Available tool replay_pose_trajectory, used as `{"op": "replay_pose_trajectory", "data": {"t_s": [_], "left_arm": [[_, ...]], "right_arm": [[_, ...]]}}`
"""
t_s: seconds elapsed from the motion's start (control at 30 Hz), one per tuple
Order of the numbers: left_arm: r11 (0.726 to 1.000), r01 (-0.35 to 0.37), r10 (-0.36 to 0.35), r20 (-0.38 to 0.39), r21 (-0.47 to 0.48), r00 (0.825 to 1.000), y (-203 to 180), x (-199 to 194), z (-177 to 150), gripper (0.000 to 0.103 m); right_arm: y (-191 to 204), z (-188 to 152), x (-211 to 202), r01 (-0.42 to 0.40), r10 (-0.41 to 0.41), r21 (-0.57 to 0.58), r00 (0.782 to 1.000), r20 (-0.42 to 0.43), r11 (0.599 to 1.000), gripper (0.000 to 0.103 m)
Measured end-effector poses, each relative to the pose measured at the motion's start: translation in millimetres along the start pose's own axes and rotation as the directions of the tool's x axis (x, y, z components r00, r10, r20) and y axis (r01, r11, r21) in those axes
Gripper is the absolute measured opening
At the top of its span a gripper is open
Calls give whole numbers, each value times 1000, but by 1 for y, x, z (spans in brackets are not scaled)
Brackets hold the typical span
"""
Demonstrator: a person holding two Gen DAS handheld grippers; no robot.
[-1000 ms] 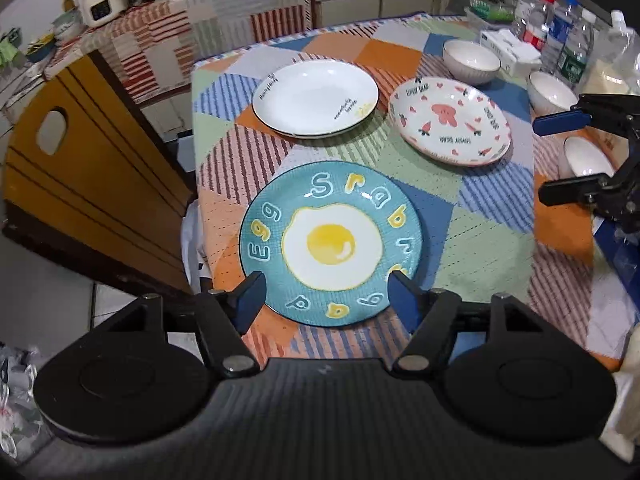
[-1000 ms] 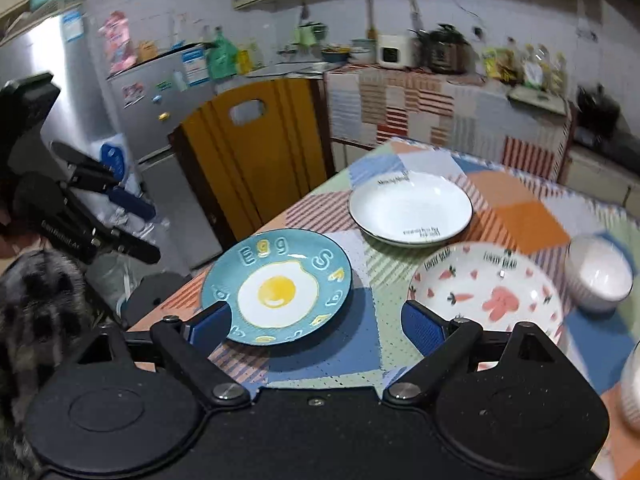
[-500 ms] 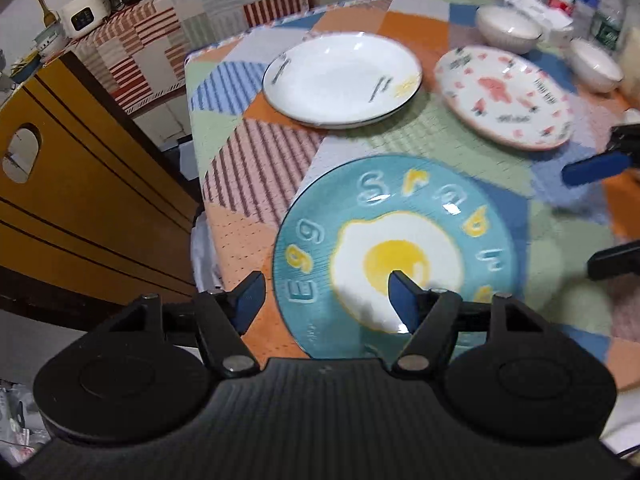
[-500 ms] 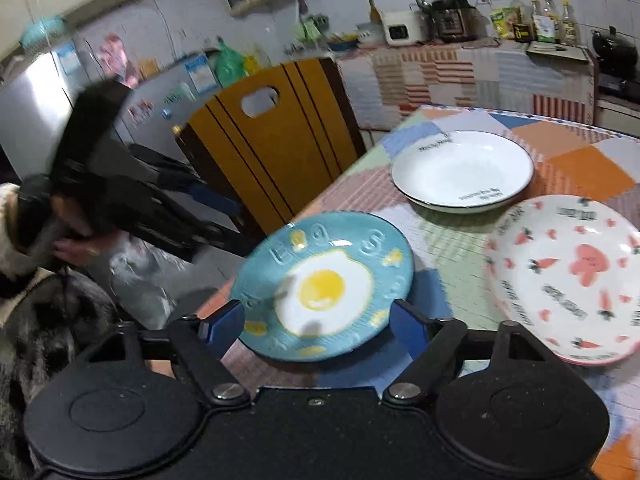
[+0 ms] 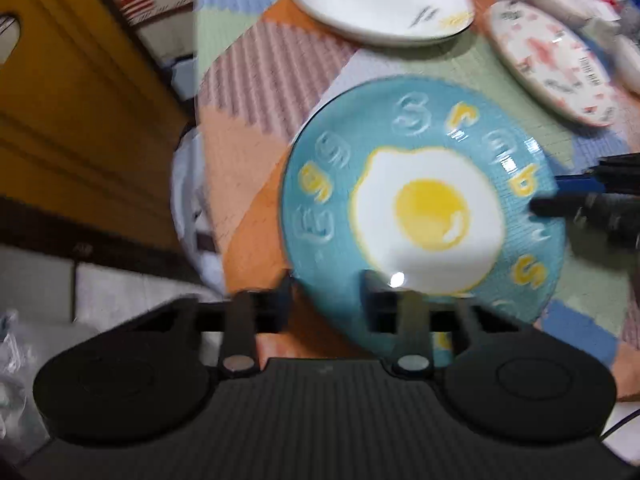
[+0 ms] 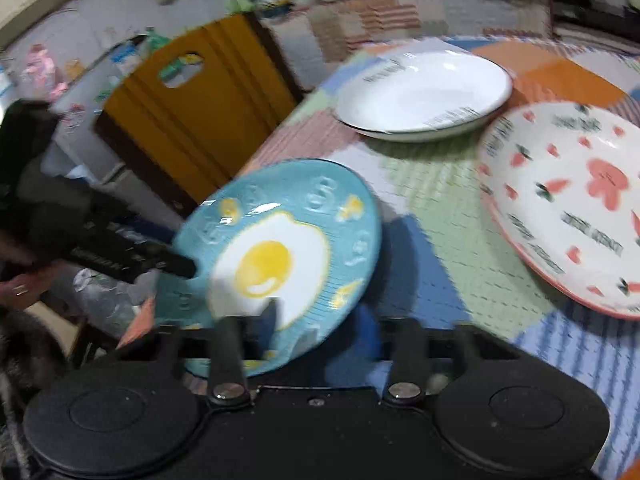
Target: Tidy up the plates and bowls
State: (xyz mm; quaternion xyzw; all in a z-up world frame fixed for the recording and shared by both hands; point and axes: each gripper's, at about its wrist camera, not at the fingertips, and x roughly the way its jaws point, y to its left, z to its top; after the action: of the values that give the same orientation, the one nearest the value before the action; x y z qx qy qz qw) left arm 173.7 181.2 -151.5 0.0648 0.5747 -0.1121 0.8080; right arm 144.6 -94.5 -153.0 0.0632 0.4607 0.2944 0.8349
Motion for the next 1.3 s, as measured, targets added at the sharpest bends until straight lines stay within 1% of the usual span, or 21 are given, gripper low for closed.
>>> {"op": "replay_pose_trajectory", "data": {"t_s": [0.03, 0.13, 0.23, 0.27, 0.3, 0.37, 0.4, 0.47, 0.53, 0.6, 0.7, 0.77, 0.9, 1.0, 1.07, 1.13, 1.23, 1.3], "left_arm": [[1000, 10, -10, 2, -20, 1000, 2, 0, -1, 25], [995, 46, -46, -3, -93, 999, 11, 2, -2, 24], [985, 70, -69, 14, -155, 998, 15, 5, -4, 27], [983, 72, -70, 22, -169, 997, 16, 6, -5, 27], [981, 74, -70, 27, -179, 997, 16, 6, -6, 27], [984, 71, -67, 28, -164, 997, 13, 6, -6, 27], [983, 82, -81, 14, -162, 997, 12, 6, -5, 26], [981, 111, -112, -1, -160, 994, 9, 3, -5, 26], [985, 114, -113, 13, -129, 993, 2, -5, -5, 26], [987, 120, -118, 32, -109, 993, -6, -15, -2, 26], [984, 135, -130, 53, -117, 990, -17, -28, 2, 27], [983, 146, -138, 78, -108, 987, -28, -39, 5, 26], [985, 163, -155, 129, -54, 979, -53, -61, 18, 26], [978, 206, -199, 158, -28, 967, -66, -73, 34, 26], [973, 230, -226, 171, -2, 959, -77, -76, 47, 26], [971, 238, -240, 182, 31, 954, -89, -77, 59, 26], [971, 228, -238, 198, 74, 951, -107, -76, 78, 26], [965, 244, -259, 206, 94, 944, -116, -77, 91, 26]], "right_arm": [[-4, -1, 1, 0, 0, 25, 1000, -2, 1000, 19], [-13, -3, 0, -34, 34, 99, 999, 3, 994, 18], [-16, -5, 6, -52, 54, 160, 998, -10, 986, 19], [-17, -5, 11, -64, 69, 179, 997, -22, 982, 22], [-18, -5, 14, -79, 85, 193, 996, -24, 978, 22], [-19, -5, 15, -87, 95, 196, 995, -30, 977, 20], [-20, -6, 14, -93, 99, 193, 995, -23, 977, 20], [-19, -8, 11, -78, 80, 161, 997, -6, 984, 20], [-19, -7, 4, -79, 82, 149, 997, -10, 986, 20], [-22, -6, -7, -98, 99, 162, 995, 5, 982, 20], [-21, -3, -30, -90, 87, 134, 996, 29, 987, 20], [-22, 0, -47, -85, 78, 136, 996, 52, 987, 20], [-29, 7, -80, -52, 43, 123, 996, 79, 991, 20], [-39, 14, -107, -23, 11, 118, 995, 102, 993, 20], [-45, 20, -122, 1, -14, 114, 994, 110, 993, 20], [-53, 24, -138, 29, -44, 122, 992, 121, 992, 20], [-60, 31, -156, 80, -100, 159, 987, 124, 984, 21], [-63, 35, -164, 110, -129, 149, 984, 126, 983, 21]]}}
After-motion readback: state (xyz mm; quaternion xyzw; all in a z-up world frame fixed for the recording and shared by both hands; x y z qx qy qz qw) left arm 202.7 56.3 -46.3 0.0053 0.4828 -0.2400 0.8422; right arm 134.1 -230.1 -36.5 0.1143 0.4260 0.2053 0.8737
